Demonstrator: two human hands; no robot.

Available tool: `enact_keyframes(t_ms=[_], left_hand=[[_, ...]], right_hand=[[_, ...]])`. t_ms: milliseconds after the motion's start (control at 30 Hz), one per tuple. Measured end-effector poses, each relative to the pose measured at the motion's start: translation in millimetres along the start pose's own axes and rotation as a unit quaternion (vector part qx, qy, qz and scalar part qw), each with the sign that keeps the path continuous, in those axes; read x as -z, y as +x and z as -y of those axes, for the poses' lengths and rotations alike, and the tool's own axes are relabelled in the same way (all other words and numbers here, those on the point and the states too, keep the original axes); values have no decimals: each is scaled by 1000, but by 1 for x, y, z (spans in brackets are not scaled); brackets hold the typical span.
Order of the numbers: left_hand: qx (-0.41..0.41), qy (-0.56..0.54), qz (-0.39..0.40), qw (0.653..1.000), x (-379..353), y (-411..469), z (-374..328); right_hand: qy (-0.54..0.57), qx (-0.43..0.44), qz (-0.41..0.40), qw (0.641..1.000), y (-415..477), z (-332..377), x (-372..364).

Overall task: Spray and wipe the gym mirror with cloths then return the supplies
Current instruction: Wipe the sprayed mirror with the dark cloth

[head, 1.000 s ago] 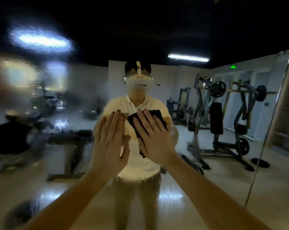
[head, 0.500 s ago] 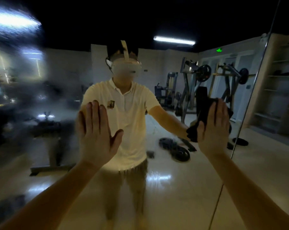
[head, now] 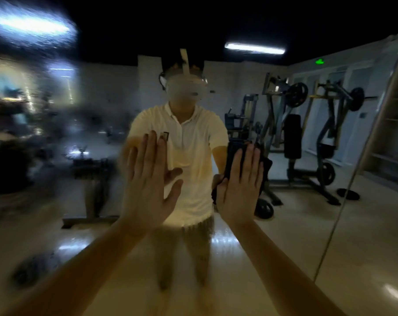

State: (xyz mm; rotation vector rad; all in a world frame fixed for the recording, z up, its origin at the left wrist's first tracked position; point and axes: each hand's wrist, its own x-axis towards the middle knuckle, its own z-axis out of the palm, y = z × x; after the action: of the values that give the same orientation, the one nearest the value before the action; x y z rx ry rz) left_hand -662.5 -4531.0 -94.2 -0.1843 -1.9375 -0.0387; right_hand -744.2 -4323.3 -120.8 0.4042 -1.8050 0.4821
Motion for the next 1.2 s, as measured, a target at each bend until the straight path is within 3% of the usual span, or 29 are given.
enact_keyframes(t_ms=[233, 367, 533, 767, 1033, 1100, 1200], left_hand=[[43, -1, 24, 999, 22, -56, 24], [91, 8, 50, 995, 15, -80, 23], [100, 0, 58, 993, -3, -99, -1], [108, 24, 42, 993, -36, -105, -28], [99, 65, 46, 992, -55, -107, -19], [94, 66, 45, 992, -54, -107, -18], [80, 61, 44, 994, -50, -109, -16]], right_hand=[[46, 101, 46, 993, -11, 78, -23], [118, 217, 125, 961, -22, 102, -21], [24, 289, 158, 944, -38, 62, -11], [-73, 145, 150, 975, -70, -69, 23], [-79, -152, 143, 975, -101, -163, 63], [-65, -162, 140, 975, -107, -153, 57], [-34, -99, 135, 985, -117, -117, 39]])
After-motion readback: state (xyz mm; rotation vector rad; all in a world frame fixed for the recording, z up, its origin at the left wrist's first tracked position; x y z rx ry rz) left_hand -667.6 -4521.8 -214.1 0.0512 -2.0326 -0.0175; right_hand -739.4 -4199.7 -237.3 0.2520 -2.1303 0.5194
